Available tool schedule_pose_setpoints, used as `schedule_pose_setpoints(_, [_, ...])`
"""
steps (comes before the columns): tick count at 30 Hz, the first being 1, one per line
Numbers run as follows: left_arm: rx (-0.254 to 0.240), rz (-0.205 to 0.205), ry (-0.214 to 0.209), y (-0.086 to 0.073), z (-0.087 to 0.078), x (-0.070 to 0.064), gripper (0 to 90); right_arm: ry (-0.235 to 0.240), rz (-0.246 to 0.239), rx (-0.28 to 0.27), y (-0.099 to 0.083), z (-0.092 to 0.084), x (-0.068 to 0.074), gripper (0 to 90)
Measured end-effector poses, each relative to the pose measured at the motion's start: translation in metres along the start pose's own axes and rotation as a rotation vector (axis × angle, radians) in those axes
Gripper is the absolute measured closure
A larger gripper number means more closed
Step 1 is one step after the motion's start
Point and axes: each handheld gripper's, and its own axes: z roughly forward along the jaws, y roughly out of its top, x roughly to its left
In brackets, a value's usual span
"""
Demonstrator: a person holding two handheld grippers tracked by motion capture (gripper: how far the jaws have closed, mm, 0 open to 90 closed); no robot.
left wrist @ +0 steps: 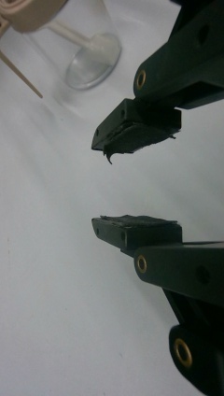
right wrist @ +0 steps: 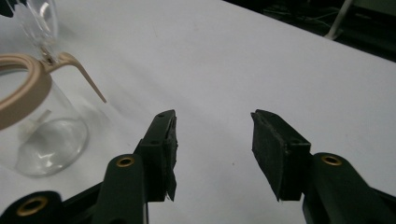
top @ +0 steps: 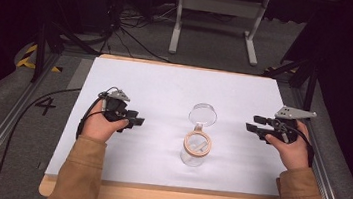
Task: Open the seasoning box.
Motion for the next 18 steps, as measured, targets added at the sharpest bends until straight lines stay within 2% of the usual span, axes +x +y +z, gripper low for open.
schedule_pose_setpoints(3, [0.007, -0.006, 0.004, -0.003, 0.003, 0.004, 55.9, -0.007, 0.018, 0.026, -0.007, 0.005, -0.006, 50.2])
schedule_pose_setpoints(4, [0.006, -0.025, 0.001, -0.004, 0.005, 0.005, 55.4, -0.010, 0.024, 0.034, -0.009, 0.007, -0.008, 50.2])
schedule_pose_setpoints(5, [0.008, -0.020, 0.002, -0.005, 0.006, 0.007, 54.9, -0.012, 0.030, 0.041, -0.011, 0.009, -0.009, 50.2])
schedule_pose_setpoints(9, [0.003, -0.051, 0.012, -0.007, 0.010, 0.010, 50.9, -0.010, 0.031, 0.087, -0.021, 0.019, -0.015, 52.0])
schedule_pose_setpoints(11, [0.004, -0.053, 0.019, -0.009, 0.012, 0.011, 49.3, -0.015, 0.023, 0.103, -0.025, 0.024, -0.017, 52.1])
schedule_pose_setpoints(14, [0.013, -0.050, 0.029, -0.011, 0.017, 0.014, 46.0, 0.002, 0.033, 0.124, -0.032, 0.034, -0.018, 51.9])
schedule_pose_setpoints(18, [0.013, -0.054, 0.015, -0.017, 0.024, 0.019, 43.1, -0.015, 0.026, 0.137, -0.039, 0.041, -0.021, 49.4])
